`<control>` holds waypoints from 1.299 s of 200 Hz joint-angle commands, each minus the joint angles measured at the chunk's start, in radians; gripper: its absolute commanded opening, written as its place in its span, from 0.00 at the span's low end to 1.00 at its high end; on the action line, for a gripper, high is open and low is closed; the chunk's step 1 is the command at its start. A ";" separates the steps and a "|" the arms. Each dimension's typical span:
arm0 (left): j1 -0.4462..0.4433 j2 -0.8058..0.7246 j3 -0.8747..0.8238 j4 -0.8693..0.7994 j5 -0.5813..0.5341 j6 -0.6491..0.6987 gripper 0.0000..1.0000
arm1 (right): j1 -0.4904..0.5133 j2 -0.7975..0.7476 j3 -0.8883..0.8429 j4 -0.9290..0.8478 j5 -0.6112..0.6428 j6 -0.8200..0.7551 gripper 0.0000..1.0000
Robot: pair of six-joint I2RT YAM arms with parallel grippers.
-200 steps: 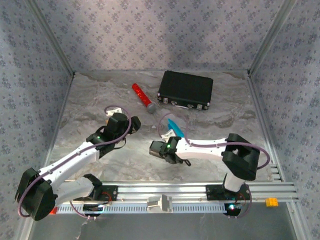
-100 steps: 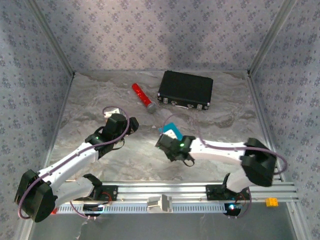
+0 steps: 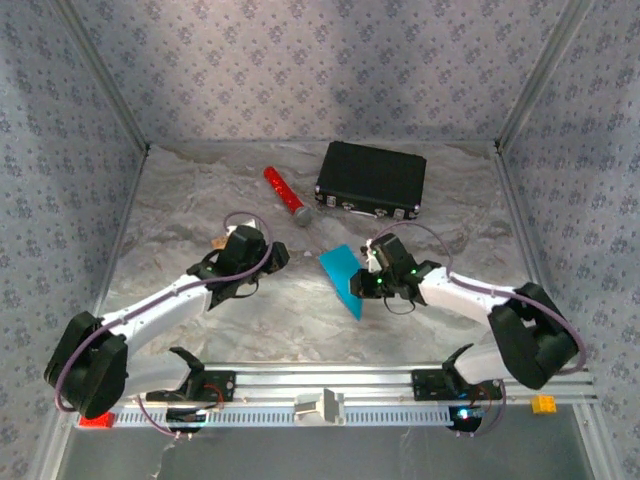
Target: Fold a paper plane with a square sheet of paper (pick it up from the middle)
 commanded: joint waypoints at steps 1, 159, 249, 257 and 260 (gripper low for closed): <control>-0.005 0.019 0.036 0.039 0.051 0.009 0.50 | -0.008 0.064 0.007 0.077 -0.129 0.031 0.11; -0.002 0.159 0.080 0.152 0.243 0.007 0.29 | 0.167 0.191 -0.164 0.431 0.107 0.924 0.07; -0.056 0.452 0.286 0.190 0.443 0.026 0.19 | 0.187 -0.064 -0.149 0.313 0.293 0.846 0.10; -0.061 0.468 0.299 0.190 0.451 0.026 0.18 | 0.157 -0.087 -0.150 0.265 0.286 0.810 0.10; -0.062 0.474 0.303 0.190 0.454 0.026 0.18 | 0.147 -0.093 -0.150 0.247 0.282 0.795 0.10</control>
